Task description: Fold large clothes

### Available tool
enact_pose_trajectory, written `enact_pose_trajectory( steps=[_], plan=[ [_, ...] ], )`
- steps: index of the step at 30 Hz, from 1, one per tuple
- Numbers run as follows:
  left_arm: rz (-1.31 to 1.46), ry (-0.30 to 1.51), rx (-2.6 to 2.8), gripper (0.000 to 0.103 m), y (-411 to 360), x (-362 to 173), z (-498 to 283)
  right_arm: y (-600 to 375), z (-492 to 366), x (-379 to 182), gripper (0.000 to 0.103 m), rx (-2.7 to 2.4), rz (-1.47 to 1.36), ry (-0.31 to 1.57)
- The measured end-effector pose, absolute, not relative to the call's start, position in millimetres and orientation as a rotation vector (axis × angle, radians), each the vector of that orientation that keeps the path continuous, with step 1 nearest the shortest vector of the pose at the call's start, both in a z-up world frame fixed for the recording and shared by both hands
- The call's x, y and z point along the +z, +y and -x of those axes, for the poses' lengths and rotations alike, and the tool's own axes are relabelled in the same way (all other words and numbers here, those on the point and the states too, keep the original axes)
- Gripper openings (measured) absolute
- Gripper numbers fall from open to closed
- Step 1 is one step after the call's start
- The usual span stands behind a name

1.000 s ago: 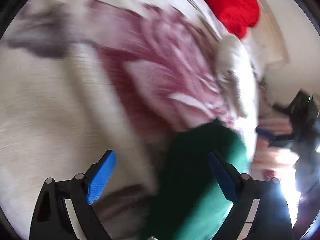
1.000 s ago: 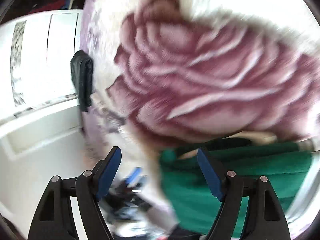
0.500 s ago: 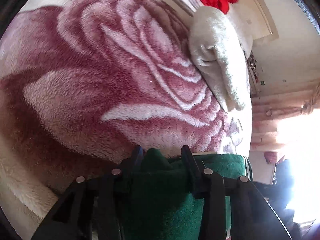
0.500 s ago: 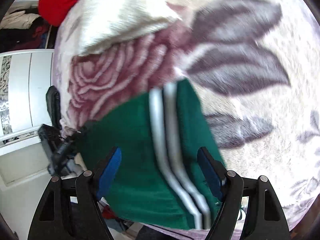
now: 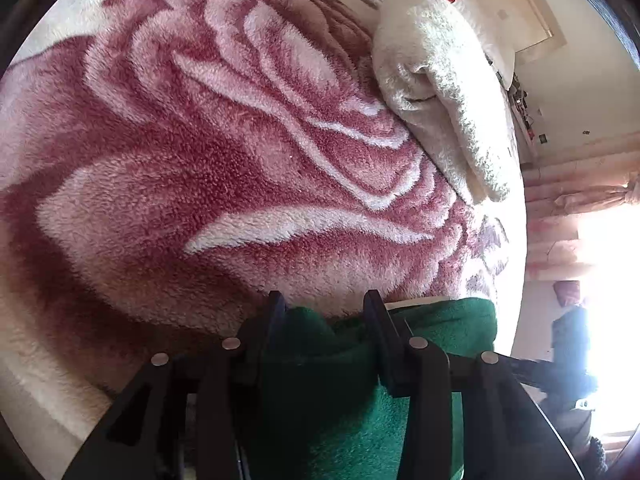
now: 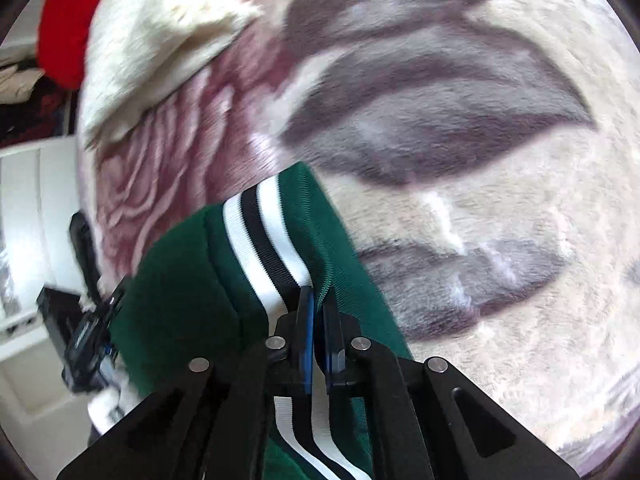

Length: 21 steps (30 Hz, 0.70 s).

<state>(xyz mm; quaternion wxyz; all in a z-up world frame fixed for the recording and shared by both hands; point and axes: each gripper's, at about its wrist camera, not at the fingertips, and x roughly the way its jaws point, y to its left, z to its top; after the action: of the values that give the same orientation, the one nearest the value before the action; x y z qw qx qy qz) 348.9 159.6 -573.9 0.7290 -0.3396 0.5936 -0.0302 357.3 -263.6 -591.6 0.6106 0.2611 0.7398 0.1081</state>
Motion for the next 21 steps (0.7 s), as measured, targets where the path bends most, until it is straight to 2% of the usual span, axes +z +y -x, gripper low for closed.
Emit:
enact_pose_trajectory(
  steps=[2, 3, 4, 8, 9, 10, 11, 12, 13, 15, 17, 20, 21],
  plan=[
    [0.738, 1.303, -0.064, 0.038, 160, -570, -345, -273, -349, -576, 0.044, 0.317, -0.621, 1.717],
    [0.738, 1.298, -0.063, 0.038, 160, -569, -344, -281, -340, -568, 0.066, 0.320, -0.633, 1.719],
    [0.736, 1.296, -0.061, 0.038, 160, -570, -343, -287, -328, -564, 0.075, 0.324, -0.643, 1.722],
    [0.735, 1.283, -0.051, 0.038, 158, -570, -343, -288, -275, -580, 0.077, 0.332, -0.607, 1.871],
    [0.731, 1.280, -0.048, 0.038, 158, -570, -343, -286, -264, -583, 0.076, 0.358, -0.629, 1.863],
    [0.729, 1.274, -0.044, 0.038, 158, -569, -342, -282, -255, -584, 0.057, 0.378, -0.633, 1.843],
    [0.732, 1.274, -0.042, 0.038, 158, -568, -341, -275, -248, -587, 0.032, 0.385, -0.609, 1.849],
    [0.736, 1.275, -0.041, 0.038, 158, -567, -340, -274, -244, -585, 0.014, 0.347, -0.586, 1.842],
    [0.738, 1.274, -0.047, 0.038, 158, -565, -340, -281, -241, -581, 0.007, 0.301, -0.625, 1.813],
    [0.724, 1.277, -0.070, 0.038, 153, -562, -341, -301, -237, -567, 0.002, 0.250, -0.681, 1.785],
    [0.690, 1.273, -0.080, 0.038, 145, -559, -343, -327, -231, -560, 0.002, 0.170, -0.673, 1.747],
    [0.675, 1.280, -0.058, 0.039, 145, -560, -345, -330, -213, -587, 0.003, 0.190, -0.760, 1.813],
    [0.694, 1.280, -0.053, 0.039, 147, -561, -344, -330, -212, -586, 0.007, 0.200, -0.756, 1.799]
  ],
)
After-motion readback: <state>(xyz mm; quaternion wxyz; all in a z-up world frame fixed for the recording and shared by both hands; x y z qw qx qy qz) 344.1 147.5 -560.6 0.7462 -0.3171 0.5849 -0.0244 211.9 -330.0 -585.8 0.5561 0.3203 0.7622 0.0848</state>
